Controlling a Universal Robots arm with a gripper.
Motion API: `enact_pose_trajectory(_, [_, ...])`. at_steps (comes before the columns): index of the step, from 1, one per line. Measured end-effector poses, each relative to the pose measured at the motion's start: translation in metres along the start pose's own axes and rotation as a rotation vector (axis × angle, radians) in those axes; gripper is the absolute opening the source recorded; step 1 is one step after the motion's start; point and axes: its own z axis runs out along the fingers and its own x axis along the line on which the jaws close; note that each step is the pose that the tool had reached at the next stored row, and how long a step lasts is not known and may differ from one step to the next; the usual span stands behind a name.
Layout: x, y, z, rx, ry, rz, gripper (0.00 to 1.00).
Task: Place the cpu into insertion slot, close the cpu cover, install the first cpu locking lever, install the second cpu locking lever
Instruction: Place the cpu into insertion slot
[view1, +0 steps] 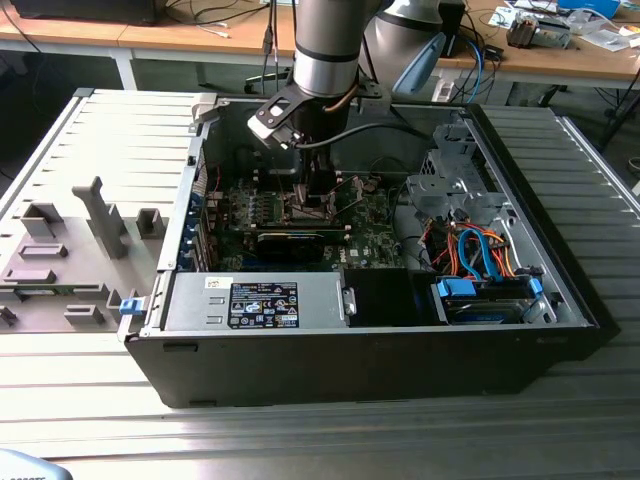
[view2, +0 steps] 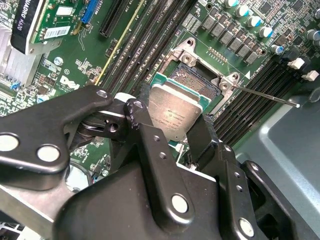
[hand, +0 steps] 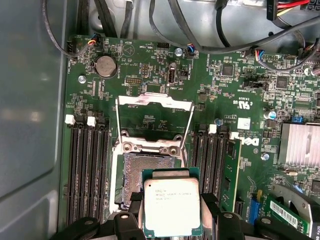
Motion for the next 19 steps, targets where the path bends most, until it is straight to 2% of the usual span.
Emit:
enact_pose_trajectory(7, [0.0, 0.0001, 0.0009, 0.0012, 0.0026, 0.034, 0.55])
enact_pose_trajectory(8, [0.0, 0.0001, 0.001, 0.0017, 0.0092, 0.055, 0.55])
enact_pose_trajectory(11, [0.0, 0.0001, 0.001, 0.0013, 0.0308, 0.075, 0.55])
enact_pose_trajectory(13, [0.0001, 0.0, 0.0013, 0.0015, 0.0394, 0.101, 0.55])
enact_pose_trajectory(16, [0.0001, 0.0001, 0.0015, 0.0023, 0.0409, 0.133, 0.55])
enact_pose_trajectory(19, [0.0, 0.0001, 0.0015, 0.0023, 0.0407, 0.134, 0.55])
